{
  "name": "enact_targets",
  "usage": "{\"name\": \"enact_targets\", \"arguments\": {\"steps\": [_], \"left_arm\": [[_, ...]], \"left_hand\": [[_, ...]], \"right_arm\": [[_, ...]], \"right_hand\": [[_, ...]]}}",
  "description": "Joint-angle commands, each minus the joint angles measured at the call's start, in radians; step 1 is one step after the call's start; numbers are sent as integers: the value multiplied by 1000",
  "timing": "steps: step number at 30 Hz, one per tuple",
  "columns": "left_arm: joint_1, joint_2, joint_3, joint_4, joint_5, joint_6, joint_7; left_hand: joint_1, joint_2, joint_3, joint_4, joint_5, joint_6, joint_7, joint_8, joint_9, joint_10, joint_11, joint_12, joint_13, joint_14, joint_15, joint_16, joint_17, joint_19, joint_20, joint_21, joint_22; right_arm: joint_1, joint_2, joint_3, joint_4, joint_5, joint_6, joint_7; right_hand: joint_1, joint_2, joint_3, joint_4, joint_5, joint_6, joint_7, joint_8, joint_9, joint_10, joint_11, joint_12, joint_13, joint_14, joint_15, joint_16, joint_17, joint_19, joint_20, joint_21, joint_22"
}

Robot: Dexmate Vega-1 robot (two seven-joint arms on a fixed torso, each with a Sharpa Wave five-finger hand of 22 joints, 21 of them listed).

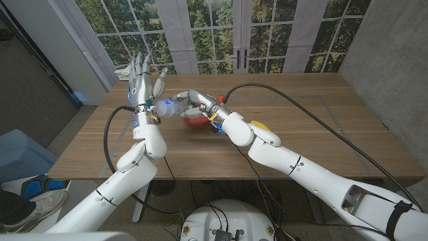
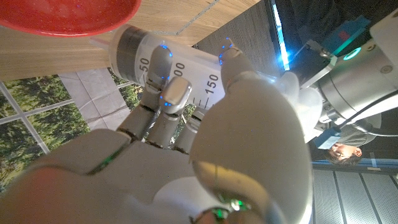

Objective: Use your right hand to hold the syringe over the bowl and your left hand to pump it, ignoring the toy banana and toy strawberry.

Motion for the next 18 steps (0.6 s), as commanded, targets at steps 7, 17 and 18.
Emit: {"name": "enact_targets", "arguments": {"steps": [7, 17, 18], "left_arm": [[44, 15, -9, -65, 33, -39, 23], [103, 16, -70, -92, -61, -169, 1], [112, 16, -82, -97, -83, -188, -8]], "left_hand": [[-11, 32, -2, 3, 3, 5, -14, -2, 2, 15, 3, 5, 1, 29, -66, 11, 3, 23, 1, 10, 4], [-12, 30, -2, 2, 3, 4, -17, -3, 2, 17, 2, 4, 1, 28, -68, 8, 3, 24, 4, 9, 4], [-13, 30, -2, 2, 3, 4, -17, -2, 2, 17, 2, 4, 1, 28, -68, 8, 3, 25, 3, 9, 4]], "right_arm": [[5, 17, 10, 42, 11, 13, -29], [5, 23, 13, 55, 3, 15, -60], [3, 24, 15, 60, 5, 26, -68]], "right_hand": [[3, 15, -10, 17, 5, 308, 300, 0, 4, 333, 107, 4, 3, 4, -41, 4, 2, 13, -99, 0, -12], [0, 16, -10, 18, 3, 309, 296, -2, 5, 330, 104, 4, 7, 3, -41, 3, 2, 9, -98, 1, -14], [1, 17, -9, 18, 3, 309, 296, -2, 5, 330, 102, 4, 7, 3, -41, 3, 2, 11, -98, 1, -14]]}}
